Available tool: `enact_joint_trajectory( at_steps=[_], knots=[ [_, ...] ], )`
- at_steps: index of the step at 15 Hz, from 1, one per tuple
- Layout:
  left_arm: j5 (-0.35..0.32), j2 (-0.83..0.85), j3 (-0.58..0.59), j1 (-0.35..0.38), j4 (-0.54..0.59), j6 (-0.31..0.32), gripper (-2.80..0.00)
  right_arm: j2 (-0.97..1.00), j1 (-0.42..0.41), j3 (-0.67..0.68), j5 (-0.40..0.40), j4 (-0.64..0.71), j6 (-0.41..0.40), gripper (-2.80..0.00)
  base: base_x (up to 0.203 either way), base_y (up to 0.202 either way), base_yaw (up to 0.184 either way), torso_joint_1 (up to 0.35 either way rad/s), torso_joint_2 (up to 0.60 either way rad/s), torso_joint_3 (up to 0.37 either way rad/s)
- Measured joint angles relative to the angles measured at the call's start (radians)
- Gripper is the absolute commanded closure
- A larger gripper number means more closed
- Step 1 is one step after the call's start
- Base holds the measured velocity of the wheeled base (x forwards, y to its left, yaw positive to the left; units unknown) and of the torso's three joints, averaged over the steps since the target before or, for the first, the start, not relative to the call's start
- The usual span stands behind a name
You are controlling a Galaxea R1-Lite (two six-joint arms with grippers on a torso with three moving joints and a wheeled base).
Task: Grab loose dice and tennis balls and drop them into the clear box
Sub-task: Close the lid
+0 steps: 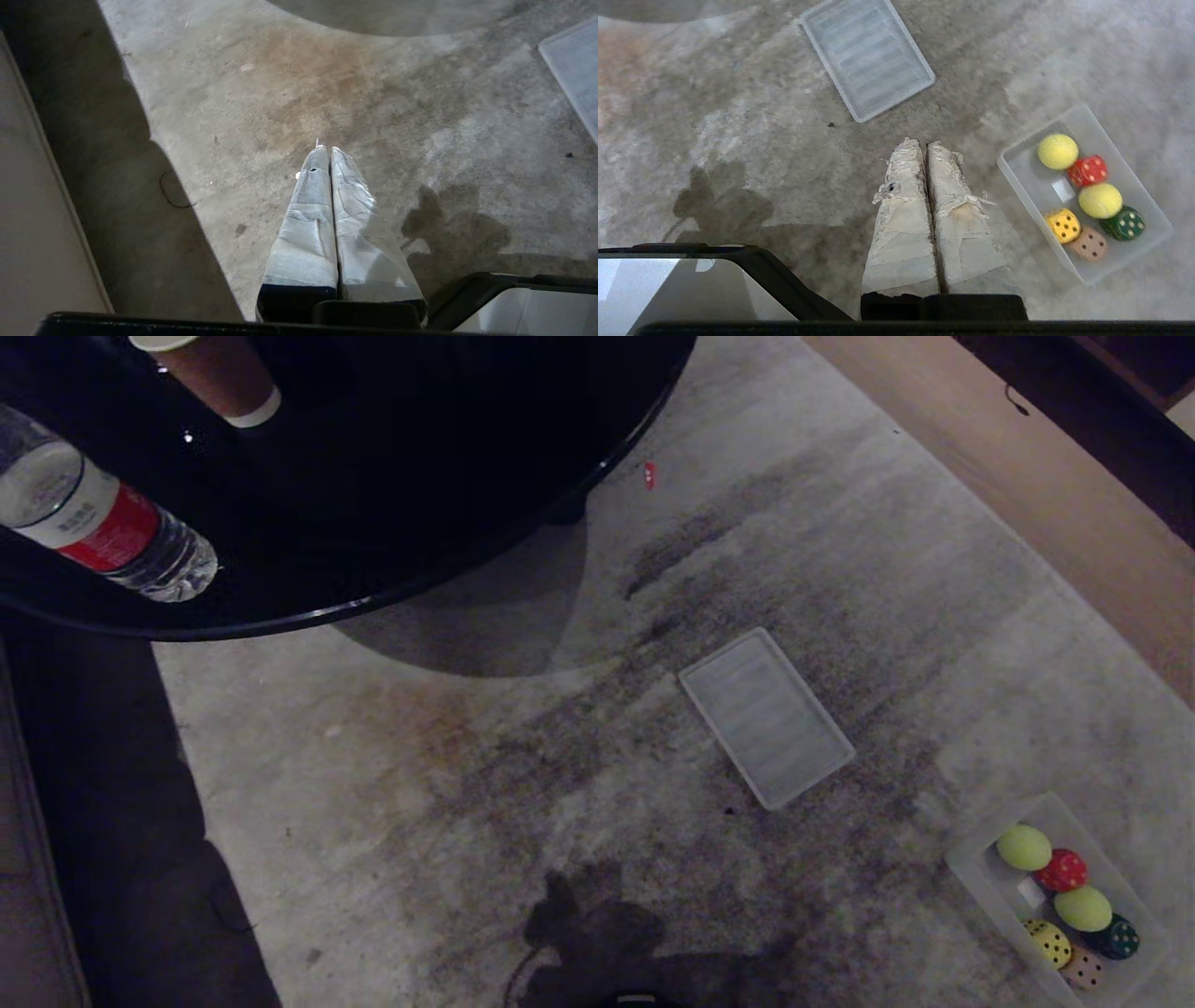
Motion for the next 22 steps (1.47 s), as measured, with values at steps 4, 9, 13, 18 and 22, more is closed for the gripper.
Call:
enact_joint_trajectory(
  at_steps=[4,9,13,18,22],
  knots=[
    [0.0,0.0,0.0,0.0,0.0,-0.001,0.0,0.0,0.0,0.0,0.0,-0.001,0.001,0.0,0.0,0.0,0.0,0.0,0.0,0.0],
    [0.001,0.0,0.0,0.0,0.0,-0.002,0.0,0.0,0.0,0.0,0.0,-0.001,0.001,0.0,0.0,0.0,0.0,0.0,0.0,0.0],
    [0.001,0.0,0.0,0.0,0.0,-0.004,0.0,0.0,0.0,0.0,0.0,-0.001,0.0,0.0,0.029,0.0,0.0,-0.001,0.0,0.001],
    [0.001,0.0,0.0,0.0,0.0,-0.007,0.0,0.0,0.0,0.0,0.0,-0.001,0.001,0.0,0.061,0.0,0.0,0.002,0.0,0.002],
    [0.001,0.0,0.0,0.0,0.001,-0.016,0.0,0.0,0.0,0.0,0.0,-0.001,0.0,0.0,0.0,0.0,0.0,0.001,0.0,-0.054]
  ],
)
